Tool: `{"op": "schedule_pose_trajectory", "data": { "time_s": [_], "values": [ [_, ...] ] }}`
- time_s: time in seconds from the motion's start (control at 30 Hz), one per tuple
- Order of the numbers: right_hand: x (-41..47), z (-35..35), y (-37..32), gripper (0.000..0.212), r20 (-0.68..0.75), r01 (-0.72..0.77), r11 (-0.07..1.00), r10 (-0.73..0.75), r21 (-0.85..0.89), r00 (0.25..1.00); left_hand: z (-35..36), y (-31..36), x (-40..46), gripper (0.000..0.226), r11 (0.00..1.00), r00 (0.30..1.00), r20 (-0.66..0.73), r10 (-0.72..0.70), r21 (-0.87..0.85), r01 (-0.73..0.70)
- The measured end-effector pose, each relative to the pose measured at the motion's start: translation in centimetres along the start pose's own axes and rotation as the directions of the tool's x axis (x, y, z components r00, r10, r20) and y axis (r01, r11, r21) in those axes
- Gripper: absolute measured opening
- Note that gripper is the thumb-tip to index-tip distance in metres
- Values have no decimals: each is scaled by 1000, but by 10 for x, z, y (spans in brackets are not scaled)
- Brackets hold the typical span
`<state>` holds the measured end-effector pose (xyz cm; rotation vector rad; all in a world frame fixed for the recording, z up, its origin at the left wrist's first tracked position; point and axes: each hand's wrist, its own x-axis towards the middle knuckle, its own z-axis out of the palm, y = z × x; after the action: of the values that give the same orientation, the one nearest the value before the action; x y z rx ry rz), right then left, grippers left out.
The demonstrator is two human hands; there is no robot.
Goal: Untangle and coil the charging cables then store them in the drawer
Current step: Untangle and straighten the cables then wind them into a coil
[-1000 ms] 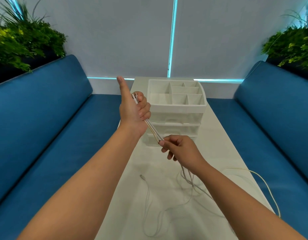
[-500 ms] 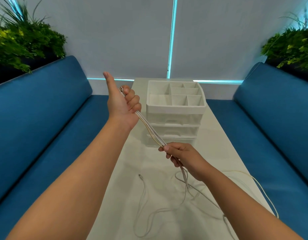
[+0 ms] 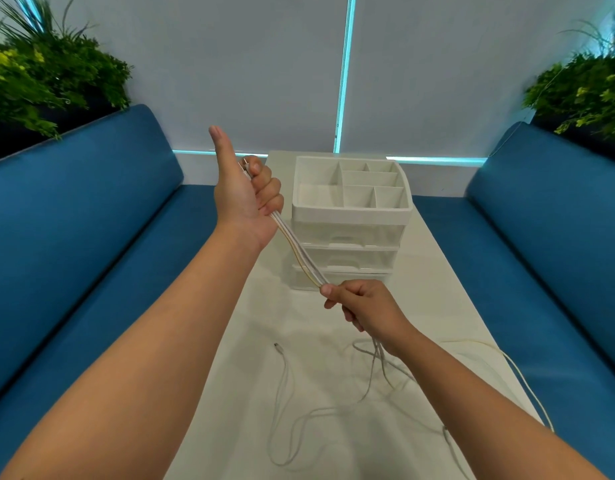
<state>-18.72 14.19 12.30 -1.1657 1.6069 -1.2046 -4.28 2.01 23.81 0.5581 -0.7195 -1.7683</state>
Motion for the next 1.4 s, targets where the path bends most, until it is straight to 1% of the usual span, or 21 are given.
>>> {"op": "schedule_pose_trajectory", "data": {
  "time_s": [0.07, 0.1, 0.13, 0.2, 0.27, 0.33, 0.4, 0.47, 0.57, 0.6, 0.67, 0.7, 0.73, 0.77, 0.9, 1.03, 1.13, 1.2, 1.27, 1.33, 1.4],
  "values": [
    [1, 0, 3, 43, -30, 34, 996, -37, -85, 999, -1, -1, 0, 64, 1000, 1000, -1, -2, -3, 2],
    [0, 0, 6, 44, -9, 52, 995, -53, -88, 999, -1, -1, 0, 64, 1000, 1000, -2, -4, -10, 4],
    [-1, -1, 8, 43, 32, 67, 996, -65, -63, 997, -2, -1, 0, 64, 1000, 1000, -3, -6, -16, 6],
    [-4, -5, 13, 35, 150, 50, 998, -57, 48, 987, -3, 2, 1, 65, 1000, 1000, -8, 0, -19, 0],
    [-7, -10, 18, 30, 280, -32, 986, -16, 165, 960, -2, 4, 1, 65, 1000, 1000, -8, 10, -18, -10],
    [-7, -14, 24, 27, 339, -89, 975, 14, 206, 941, -2, 4, 1, 65, 1000, 1000, -4, 8, -19, -8],
    [-6, -15, 26, 22, 310, -88, 979, 27, 185, 950, -2, 3, 1, 65, 1000, 1000, 2, 1, -19, -1],
    [-6, -13, 26, 16, 241, -46, 990, 11, 137, 970, -2, 0, 0, 65, 1000, 1000, 8, -5, -16, 5],
    [-5, -9, 24, 14, 150, -19, 998, 9, 63, 989, -2, -3, 0, 65, 1000, 1000, -3, -8, -4, 8],
    [-5, -7, 24, 16, 114, -14, 1000, 14, 7, 993, -2, -4, 0, 64, 1000, 1000, -5, -7, -1, 7],
    [-3, -3, 26, 26, 33, -1, 988, 6, -155, 999, -2, -3, 0, 64, 1000, 1000, -6, -4, -2, 4],
    [-3, -2, 27, 32, 7, 9, 978, -7, -210, 1000, -1, -3, 0, 64, 1000, 1000, -7, -3, -4, 3],
    [-4, 0, 29, 35, 6, 20, 976, -19, -218, 1000, -1, -2, 0, 64, 1000, 1000, -8, -1, -5, 1],
    [-5, 1, 30, 37, 26, 30, 982, -26, -185, 999, 0, 0, 0, 64, 1000, 1000, -9, 3, -4, -3],
    [-13, 1, 28, 39, 138, 38, 999, -37, -5, 990, 0, 4, 1, 65, 1000, 1000, -20, 22, 3, -22],
    [-14, -1, 27, 32, 127, 27, 995, -39, 100, 991, 1, 9, 2, 65, 999, 999, -26, 34, -6, -34],
    [-13, -1, 27, 29, 167, -23, 985, -5, 169, 986, 4, 9, 2, 64, 999, 999, -4, 37, 1, -37],
    [-12, -1, 26, 28, 198, -81, 985, 50, 152, 979, 6, 8, 2, 64, 999, 999, 12, 34, 14, -34],
    [-10, -3, 23, 28, 158, -132, 988, 117, 85, 980, 7, 5, 2, 64, 999, 1000, 17, 25, 27, -25],
    [-6, -6, 18, 31, 42, -158, 987, 158, 0, 987, 6, 0, 2, 63, 999, 1000, -3, 15, 38, -15],
    [0, -8, 12, 36, -82, -174, 981, 167, -90, 983, 5, -6, 1, 61, 999, 999, -44, 14, 40, -12]
  ]
}}
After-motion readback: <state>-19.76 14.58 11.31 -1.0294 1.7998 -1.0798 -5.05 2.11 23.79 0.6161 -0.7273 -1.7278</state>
